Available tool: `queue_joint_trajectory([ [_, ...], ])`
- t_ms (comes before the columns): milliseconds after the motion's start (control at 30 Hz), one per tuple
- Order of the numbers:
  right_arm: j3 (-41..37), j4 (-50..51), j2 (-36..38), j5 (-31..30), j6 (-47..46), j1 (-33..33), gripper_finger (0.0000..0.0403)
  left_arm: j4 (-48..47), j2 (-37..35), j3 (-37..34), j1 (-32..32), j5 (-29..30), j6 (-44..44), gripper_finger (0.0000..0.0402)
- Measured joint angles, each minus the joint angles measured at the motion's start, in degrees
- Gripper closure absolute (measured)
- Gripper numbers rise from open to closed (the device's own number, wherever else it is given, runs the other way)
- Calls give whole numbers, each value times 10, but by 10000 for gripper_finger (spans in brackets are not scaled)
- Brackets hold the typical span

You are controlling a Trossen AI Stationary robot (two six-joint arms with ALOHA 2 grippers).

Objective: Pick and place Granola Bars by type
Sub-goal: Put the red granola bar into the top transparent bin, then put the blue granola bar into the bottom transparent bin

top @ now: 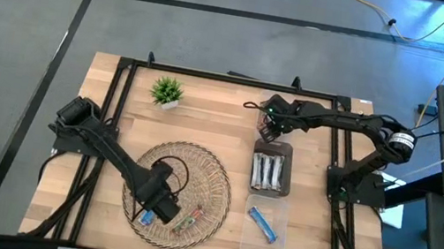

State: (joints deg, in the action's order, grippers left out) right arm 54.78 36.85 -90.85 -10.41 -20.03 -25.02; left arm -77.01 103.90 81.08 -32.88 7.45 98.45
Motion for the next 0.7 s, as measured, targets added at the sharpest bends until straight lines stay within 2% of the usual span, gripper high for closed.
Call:
queue_joint_trajectory([
  [167, 0, -5, 59, 0, 25, 13, 232, 26, 3, 0, -14, 4, 43, 233],
  [467, 0, -15, 195, 0, 26, 36, 233, 101, 57, 0, -11, 1, 16, 233],
  [700, 1, -14, 257, 26, 23, 53, 233, 100, 79, 0, -7, -30, 18, 233],
])
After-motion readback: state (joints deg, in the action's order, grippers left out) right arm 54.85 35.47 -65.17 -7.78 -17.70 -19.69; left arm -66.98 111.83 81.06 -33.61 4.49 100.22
